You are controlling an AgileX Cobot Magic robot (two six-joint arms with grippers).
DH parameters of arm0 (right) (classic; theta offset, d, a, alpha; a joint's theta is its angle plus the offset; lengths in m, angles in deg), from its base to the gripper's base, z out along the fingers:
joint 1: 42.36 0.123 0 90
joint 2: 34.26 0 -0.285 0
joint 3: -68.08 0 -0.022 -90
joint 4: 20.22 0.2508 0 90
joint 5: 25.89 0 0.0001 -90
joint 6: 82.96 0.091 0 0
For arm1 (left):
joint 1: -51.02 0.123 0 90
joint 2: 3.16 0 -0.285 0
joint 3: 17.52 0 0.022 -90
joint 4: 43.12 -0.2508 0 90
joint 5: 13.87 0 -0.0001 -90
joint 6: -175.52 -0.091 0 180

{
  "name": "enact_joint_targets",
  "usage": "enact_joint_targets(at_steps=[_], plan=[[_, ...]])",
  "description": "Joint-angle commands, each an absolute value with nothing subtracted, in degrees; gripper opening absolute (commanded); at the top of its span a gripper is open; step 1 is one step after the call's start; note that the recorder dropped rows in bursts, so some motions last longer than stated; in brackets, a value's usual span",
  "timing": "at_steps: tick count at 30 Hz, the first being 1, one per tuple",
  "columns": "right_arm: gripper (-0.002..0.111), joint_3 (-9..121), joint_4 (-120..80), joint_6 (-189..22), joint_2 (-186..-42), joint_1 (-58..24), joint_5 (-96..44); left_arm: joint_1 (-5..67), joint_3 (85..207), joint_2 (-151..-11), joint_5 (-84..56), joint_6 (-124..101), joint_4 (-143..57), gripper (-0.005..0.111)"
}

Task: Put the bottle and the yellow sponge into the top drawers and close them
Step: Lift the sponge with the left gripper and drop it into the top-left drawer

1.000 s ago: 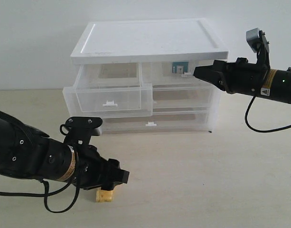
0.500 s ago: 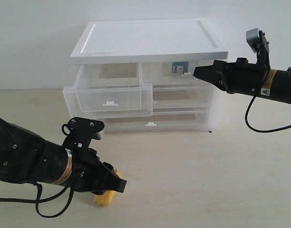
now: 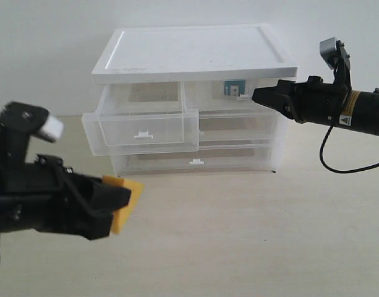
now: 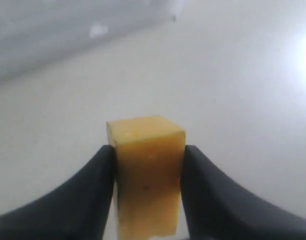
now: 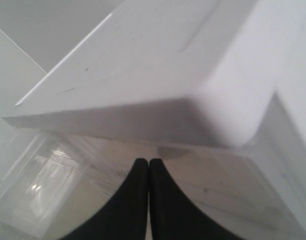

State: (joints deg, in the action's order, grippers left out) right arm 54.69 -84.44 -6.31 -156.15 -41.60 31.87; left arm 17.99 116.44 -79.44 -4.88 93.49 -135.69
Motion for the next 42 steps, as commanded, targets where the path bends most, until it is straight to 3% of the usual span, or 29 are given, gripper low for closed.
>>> enact_joint_targets(at_steps=[1,5,8,24,42], plan=[[0.000,55.0,-82.4,-7.1,-155.9,-41.8,29.0,17.6,119.5,-71.0,-11.1,89.8,-135.9,0.004],[0.000,55.0,-82.4,-7.1,-155.9,-41.8,29.0,17.8,124.0,-70.4,-17.4,81.6,-136.1,0.004],[0.000,55.0,-82.6,-7.1,-155.9,-41.8,29.0,17.8,128.4,-72.7,-14.2,74.8,-136.6,0.004],[0.000,55.0,-82.7,-7.1,-155.9,-41.8,29.0,17.8,144.9,-96.2,-16.3,59.9,-143.1,0.004],[0.000,55.0,-82.3,-7.1,-155.9,-41.8,29.1,25.8,146.0,-102.3,-11.7,65.4,-143.1,0.004]])
